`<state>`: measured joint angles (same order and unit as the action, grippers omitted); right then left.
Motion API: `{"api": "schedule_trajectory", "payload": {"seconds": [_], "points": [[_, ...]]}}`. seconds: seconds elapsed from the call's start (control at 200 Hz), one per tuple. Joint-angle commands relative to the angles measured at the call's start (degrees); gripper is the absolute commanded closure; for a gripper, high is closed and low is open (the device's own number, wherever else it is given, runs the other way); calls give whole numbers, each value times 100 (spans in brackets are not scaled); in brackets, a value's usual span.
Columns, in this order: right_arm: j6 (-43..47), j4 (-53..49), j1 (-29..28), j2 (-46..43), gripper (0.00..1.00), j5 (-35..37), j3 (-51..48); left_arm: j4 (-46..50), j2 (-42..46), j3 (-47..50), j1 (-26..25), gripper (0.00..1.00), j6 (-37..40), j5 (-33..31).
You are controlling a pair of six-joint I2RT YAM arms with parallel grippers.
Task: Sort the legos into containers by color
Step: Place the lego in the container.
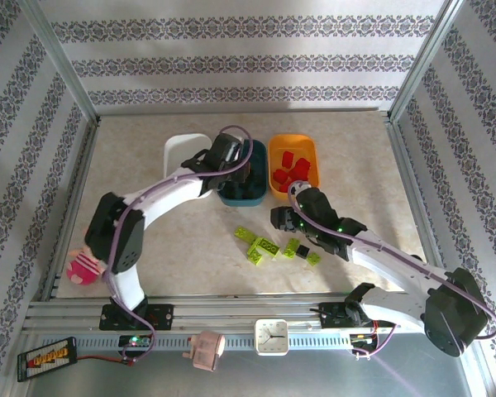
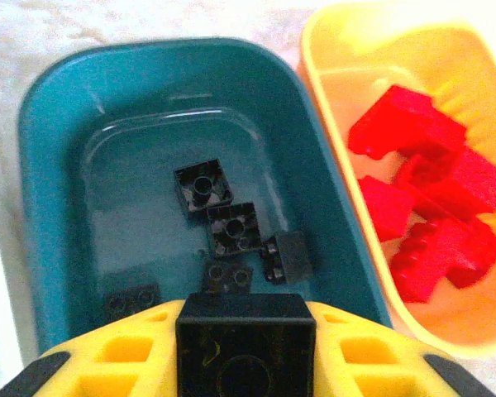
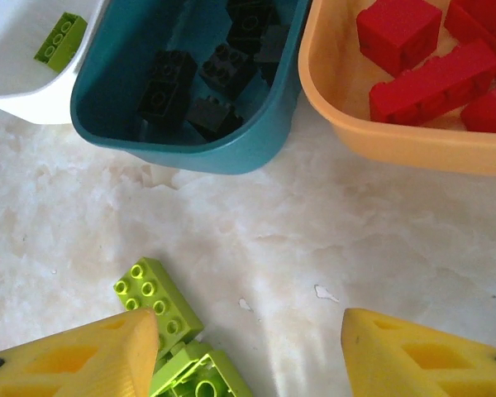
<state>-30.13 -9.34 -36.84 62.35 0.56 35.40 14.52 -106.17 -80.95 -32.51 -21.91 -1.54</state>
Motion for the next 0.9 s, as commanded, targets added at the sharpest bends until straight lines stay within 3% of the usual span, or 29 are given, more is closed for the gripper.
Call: {"api": "schedule_trajectory", "payload": {"seconds": [0.0,0.255,0.485,0.655,0.899], "points": [[-113,-85,32,-150,39,-121,-171,649,-590,-646,91,68,247,14],[-178,-287,-95,-268,39,-258,-436,1193,-1609,-1701,226,61,178,76],[-58,-441,-269,-253,38,-399,-452,1333,-1649,-1944,230,46,101,260],[277,-419,-470,-2,37,-553,-231,717,-676,-1080,214,31,-120,577],[816,-419,-1032,1241,37,-533,630,-525,2004,1638,208,18,-518,650]]}}
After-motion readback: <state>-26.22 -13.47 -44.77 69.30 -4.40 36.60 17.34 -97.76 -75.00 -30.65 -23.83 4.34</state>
